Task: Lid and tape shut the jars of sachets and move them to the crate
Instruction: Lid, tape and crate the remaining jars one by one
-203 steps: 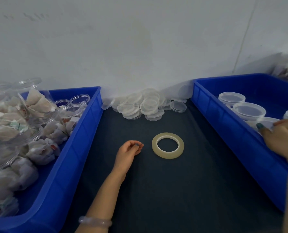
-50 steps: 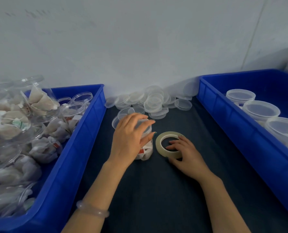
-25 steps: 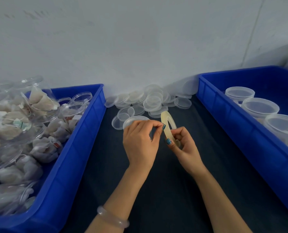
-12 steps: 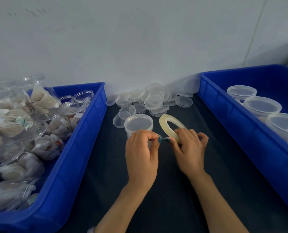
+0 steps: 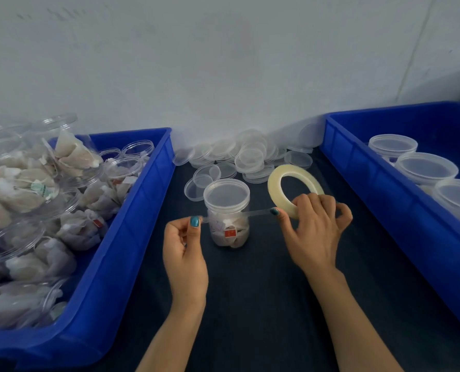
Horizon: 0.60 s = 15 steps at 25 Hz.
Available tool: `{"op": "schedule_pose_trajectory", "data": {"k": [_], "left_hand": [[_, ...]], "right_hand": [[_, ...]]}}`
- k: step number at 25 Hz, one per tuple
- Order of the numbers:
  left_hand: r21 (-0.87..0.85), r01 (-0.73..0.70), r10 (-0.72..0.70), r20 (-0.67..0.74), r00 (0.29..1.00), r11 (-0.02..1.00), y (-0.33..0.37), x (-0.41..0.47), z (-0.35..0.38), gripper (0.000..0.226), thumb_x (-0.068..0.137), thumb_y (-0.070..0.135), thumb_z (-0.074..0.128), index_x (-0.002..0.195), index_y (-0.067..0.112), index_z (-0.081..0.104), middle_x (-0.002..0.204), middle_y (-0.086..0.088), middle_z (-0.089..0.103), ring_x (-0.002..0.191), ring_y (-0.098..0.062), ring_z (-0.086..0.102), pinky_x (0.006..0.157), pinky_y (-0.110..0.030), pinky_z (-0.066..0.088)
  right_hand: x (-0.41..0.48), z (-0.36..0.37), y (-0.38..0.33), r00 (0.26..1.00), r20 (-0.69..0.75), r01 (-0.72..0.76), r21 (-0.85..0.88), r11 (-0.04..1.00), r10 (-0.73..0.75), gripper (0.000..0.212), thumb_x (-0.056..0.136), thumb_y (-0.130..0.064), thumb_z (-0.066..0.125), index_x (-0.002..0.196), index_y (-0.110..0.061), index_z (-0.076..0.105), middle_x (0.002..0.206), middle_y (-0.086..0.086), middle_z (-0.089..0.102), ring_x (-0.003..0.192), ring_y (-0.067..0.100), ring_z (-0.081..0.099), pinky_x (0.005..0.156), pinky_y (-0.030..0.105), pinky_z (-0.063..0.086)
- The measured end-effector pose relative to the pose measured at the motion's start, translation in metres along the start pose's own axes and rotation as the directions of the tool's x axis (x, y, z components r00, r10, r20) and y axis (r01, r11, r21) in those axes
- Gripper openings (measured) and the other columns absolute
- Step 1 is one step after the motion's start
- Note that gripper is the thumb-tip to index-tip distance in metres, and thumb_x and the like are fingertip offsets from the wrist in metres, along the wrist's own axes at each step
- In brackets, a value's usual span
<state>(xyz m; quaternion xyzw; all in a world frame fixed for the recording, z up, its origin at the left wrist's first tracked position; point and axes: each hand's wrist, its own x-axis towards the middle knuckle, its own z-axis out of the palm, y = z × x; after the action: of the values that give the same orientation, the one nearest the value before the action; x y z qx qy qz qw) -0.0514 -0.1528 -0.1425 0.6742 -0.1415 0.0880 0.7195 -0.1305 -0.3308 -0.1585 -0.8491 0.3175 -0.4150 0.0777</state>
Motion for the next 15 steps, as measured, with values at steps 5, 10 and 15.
{"op": "schedule_pose_trajectory", "data": {"k": [5, 10, 15], "left_hand": [[-0.016, 0.115, -0.116, -0.058, 0.992, 0.993, -0.015, 0.011, 0.002, 0.009, 0.098, 0.026, 0.057, 0.089, 0.03, 0.057, 0.087, 0.01, 0.059, 0.072, 0.014, 0.055, 0.063, -0.003, 0.042], [0.0, 0.123, -0.123, -0.056, 0.991, 0.992, -0.021, 0.027, 0.011, 0.008, 0.098, 0.029, 0.057, 0.091, 0.031, 0.055, 0.094, 0.008, 0.062, 0.08, 0.012, 0.059, 0.073, -0.014, 0.043], [-0.04, -0.001, 0.002, 0.031, 1.0, 0.999, -0.024, 0.038, 0.028, 0.004, 0.102, 0.024, 0.052, 0.101, 0.021, 0.055, 0.104, 0.014, 0.066, 0.097, 0.01, 0.062, 0.084, -0.013, 0.051]], "right_hand": [[0.004, 0.006, -0.008, 1.0, 0.024, -0.006, -0.022, 1.0, 0.007, 0.058, 0.091, -0.073, 0.027, 0.084, -0.023, 0.054, 0.089, -0.008, 0.056, 0.1, 0.018, 0.046, 0.095, 0.041, 0.022], [0.007, 0.012, -0.011, 0.999, 0.032, -0.02, -0.011, 1.0, 0.02, 0.055, 0.09, -0.073, 0.03, 0.085, -0.023, 0.054, 0.089, -0.008, 0.057, 0.1, 0.018, 0.045, 0.094, 0.041, 0.021], [0.014, 0.018, -0.014, 0.999, 0.044, -0.016, -0.004, 1.0, 0.016, 0.049, 0.091, -0.068, 0.036, 0.086, -0.023, 0.054, 0.091, -0.008, 0.059, 0.1, 0.019, 0.045, 0.093, 0.042, 0.022]]}}
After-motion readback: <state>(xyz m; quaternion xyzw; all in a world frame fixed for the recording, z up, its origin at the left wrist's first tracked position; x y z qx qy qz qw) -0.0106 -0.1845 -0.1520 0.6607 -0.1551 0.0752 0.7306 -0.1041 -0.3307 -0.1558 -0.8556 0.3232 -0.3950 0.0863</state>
